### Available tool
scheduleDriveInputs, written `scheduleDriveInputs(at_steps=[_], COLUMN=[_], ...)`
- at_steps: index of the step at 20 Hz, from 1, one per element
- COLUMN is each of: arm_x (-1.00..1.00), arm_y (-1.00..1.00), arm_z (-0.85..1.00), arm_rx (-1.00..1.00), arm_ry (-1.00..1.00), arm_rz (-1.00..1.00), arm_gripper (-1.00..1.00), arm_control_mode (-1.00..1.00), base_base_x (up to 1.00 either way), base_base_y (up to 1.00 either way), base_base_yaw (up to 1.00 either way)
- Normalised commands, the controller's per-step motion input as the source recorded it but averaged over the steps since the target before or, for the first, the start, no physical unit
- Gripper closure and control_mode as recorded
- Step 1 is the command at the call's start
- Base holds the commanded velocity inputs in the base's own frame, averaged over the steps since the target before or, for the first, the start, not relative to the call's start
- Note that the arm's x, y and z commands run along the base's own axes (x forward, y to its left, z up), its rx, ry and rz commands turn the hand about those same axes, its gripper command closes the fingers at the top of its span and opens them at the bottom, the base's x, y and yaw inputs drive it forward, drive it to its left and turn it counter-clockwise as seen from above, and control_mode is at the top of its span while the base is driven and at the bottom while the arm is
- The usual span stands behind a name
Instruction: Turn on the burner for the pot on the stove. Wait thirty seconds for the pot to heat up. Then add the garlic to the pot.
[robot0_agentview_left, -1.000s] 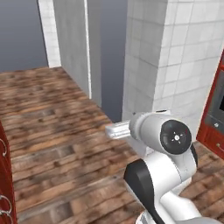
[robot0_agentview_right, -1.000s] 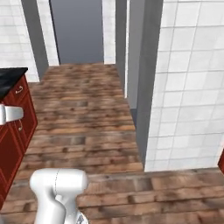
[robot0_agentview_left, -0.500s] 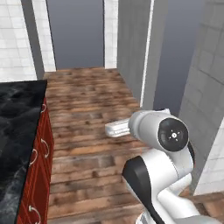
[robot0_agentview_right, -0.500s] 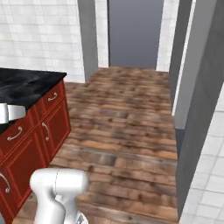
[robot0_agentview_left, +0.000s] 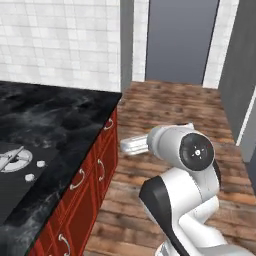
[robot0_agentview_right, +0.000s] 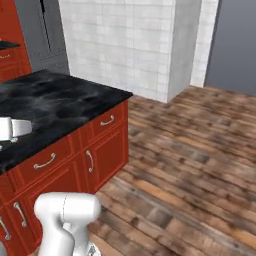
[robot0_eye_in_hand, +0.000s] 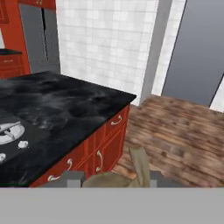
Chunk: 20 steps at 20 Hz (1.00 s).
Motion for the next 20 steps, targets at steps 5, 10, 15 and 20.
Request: scheduleDriveInputs(at_steps=[5, 10, 15, 20], arm_x=[0.00, 0.00, 0.00, 0.00], arm_y=[0.00, 0.00, 0.00, 0.00], arm_z=[0.00, 0.00, 0.00, 0.00], arm_rx=[0.00, 0.00, 0.00, 0.00], arm_ry=[0.00, 0.00, 0.00, 0.00], arm_rz=[0.00, 0.00, 0.00, 0.00], arm_gripper=[1.00, 1.00, 1.00, 1.00], arm_control_mode=[1.00, 1.00, 1.00, 1.00], base_base_x=[0.22, 0.20, 0.34, 0.42], base_base_y=[0.00, 0.00, 0.00, -0.01], base_base_yaw=[0.79, 0.75, 0.70, 0.59])
